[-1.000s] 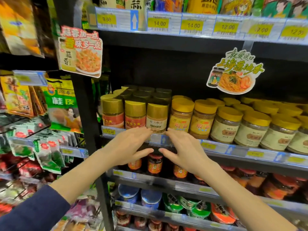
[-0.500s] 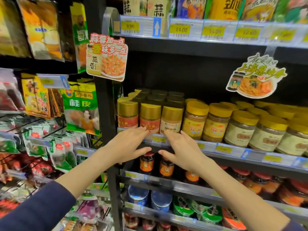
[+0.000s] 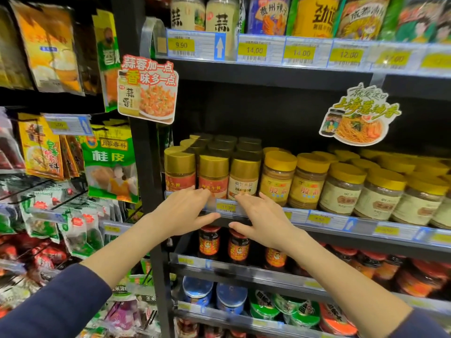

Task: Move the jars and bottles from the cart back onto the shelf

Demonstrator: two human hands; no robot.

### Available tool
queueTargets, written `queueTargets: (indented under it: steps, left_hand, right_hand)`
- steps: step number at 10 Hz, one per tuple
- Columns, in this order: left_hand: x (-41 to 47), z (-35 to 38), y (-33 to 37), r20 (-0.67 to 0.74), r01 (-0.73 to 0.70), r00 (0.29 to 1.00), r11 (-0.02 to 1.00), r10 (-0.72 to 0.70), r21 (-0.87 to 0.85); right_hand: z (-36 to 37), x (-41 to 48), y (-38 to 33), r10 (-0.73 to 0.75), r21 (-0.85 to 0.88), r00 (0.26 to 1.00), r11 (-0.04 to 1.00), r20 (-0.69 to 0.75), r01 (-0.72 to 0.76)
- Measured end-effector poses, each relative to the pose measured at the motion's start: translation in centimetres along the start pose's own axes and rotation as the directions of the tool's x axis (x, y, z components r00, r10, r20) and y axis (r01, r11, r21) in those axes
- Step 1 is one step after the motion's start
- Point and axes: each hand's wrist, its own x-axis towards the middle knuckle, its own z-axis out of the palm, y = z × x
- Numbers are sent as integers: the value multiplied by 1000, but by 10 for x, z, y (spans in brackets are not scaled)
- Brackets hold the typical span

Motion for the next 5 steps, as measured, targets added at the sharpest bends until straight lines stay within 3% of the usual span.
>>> queueTargets:
  steps: [3, 5]
  left_hand:
    - [-2, -5, -4, 89, -17, 996, 1000, 19, -26]
    - [-16, -18, 14, 97, -28, 994, 993, 40, -113]
  right_hand:
    - [-15, -12, 15, 0, 10, 996, 1000, 89, -1]
    - [-37, -68, 43, 156, 101, 986, 982, 60, -161]
